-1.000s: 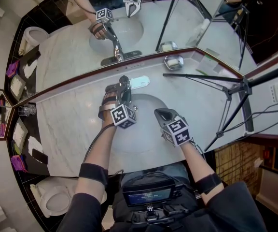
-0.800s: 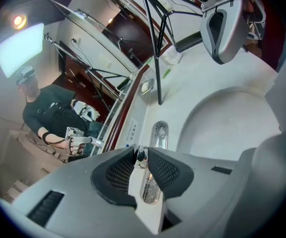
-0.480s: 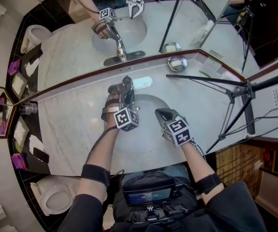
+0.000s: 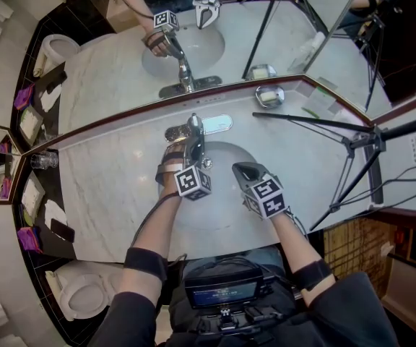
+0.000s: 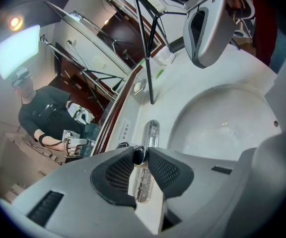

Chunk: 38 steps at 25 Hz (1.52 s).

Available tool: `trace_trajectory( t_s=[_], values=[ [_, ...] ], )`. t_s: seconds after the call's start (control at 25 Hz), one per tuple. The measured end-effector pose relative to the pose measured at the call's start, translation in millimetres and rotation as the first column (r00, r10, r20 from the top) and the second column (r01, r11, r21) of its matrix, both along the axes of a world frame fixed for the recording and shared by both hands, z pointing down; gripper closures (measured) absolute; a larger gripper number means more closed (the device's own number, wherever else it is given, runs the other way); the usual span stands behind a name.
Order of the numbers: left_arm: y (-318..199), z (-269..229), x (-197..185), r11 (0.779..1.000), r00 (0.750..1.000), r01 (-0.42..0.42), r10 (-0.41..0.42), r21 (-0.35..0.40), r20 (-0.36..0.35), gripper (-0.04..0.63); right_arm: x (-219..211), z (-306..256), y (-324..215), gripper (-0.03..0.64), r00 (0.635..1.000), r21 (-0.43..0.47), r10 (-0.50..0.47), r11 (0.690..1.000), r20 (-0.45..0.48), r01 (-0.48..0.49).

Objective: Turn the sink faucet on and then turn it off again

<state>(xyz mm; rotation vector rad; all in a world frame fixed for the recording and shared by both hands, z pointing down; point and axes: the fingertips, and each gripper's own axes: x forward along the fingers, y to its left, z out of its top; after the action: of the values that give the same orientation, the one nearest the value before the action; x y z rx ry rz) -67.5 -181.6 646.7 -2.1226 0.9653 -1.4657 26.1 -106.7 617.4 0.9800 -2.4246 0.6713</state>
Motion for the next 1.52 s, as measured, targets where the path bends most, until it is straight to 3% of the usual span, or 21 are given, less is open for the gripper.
trace_trajectory(
  t_s=[0.6, 0.84, 1.04, 1.12, 1.24, 1.36, 1.52],
  values=[
    [5.6, 6.4, 0.1, 1.000, 1.000, -0.004, 0.004, -0.017, 0.007, 0.522, -4.0, -1.4, 1.9, 0.597, 1.000, 0.002, -0.006, 1.000, -0.004, 0.006],
    [14.9, 0.5, -0.9, 0.998, 0.999, 0.018, -0.020, -0.053, -0.028, 0.486, -3.9, -6.6, 0.8, 0.598, 1.000, 0.017, -0.016, 1.000, -0.012, 0.016],
    [37.5, -19.0, -9.3, 0.999, 0.999, 0.024, -0.026, -0.034, -0.047, 0.486, 0.6, -11.9, -4.0, 0.598, 1.000, 0.031, 0.008, 0.999, -0.016, -0.007],
    [45.8, -30.4, -13.6, 0.999, 0.996, 0.044, -0.045, -0.023, -0.080, 0.491, -0.2, -15.4, -4.5, 0.598, 1.000, 0.034, 0.008, 0.999, -0.011, -0.008],
    [56.5, -52.6, -22.7, 0.994, 0.981, 0.107, -0.106, -0.003, -0.164, 0.592, -3.6, -21.1, -2.8, 0.598, 1.000, 0.033, -0.001, 0.999, -0.005, 0.002],
    [68.7, -70.8, -29.1, 0.988, 0.958, 0.151, -0.149, -0.009, -0.247, 0.592, -5.7, -27.6, 0.6, 0.598, 1.000, 0.038, -0.015, 0.999, -0.009, 0.015],
    [80.9, -95.7, -37.4, 0.974, 0.890, 0.219, -0.223, -0.056, -0.399, 0.592, -7.4, -36.6, -0.1, 0.598, 1.000, 0.052, -0.020, 0.998, -0.014, 0.021]
  ],
)
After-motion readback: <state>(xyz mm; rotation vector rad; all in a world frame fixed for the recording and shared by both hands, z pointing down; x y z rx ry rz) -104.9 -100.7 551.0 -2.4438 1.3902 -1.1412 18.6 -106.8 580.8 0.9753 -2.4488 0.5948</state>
